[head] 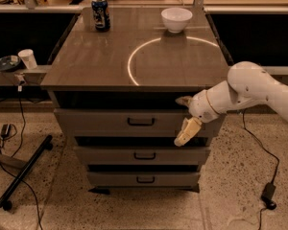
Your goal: Open top drawer
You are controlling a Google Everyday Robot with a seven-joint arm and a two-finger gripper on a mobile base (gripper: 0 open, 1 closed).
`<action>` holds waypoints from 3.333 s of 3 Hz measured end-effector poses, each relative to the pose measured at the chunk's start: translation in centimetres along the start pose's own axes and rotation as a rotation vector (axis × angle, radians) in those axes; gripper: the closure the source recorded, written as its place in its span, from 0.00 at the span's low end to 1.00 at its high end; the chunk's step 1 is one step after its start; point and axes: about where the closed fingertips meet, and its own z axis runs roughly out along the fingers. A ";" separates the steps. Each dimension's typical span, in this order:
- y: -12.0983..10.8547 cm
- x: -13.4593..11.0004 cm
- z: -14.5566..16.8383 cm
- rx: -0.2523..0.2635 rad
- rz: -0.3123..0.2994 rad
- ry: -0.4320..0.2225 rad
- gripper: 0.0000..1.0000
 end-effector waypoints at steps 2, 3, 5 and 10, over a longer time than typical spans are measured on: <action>0.0 0.0 0.0 0.000 0.000 0.000 0.50; 0.0 0.0 0.0 0.000 0.000 0.000 0.73; 0.4 0.1 -0.4 0.008 0.004 -0.022 1.00; 3.0 1.8 -2.7 0.020 0.031 -0.032 0.27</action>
Offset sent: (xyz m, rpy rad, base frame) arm 0.0000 0.0000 0.0000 0.0000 0.0000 0.0000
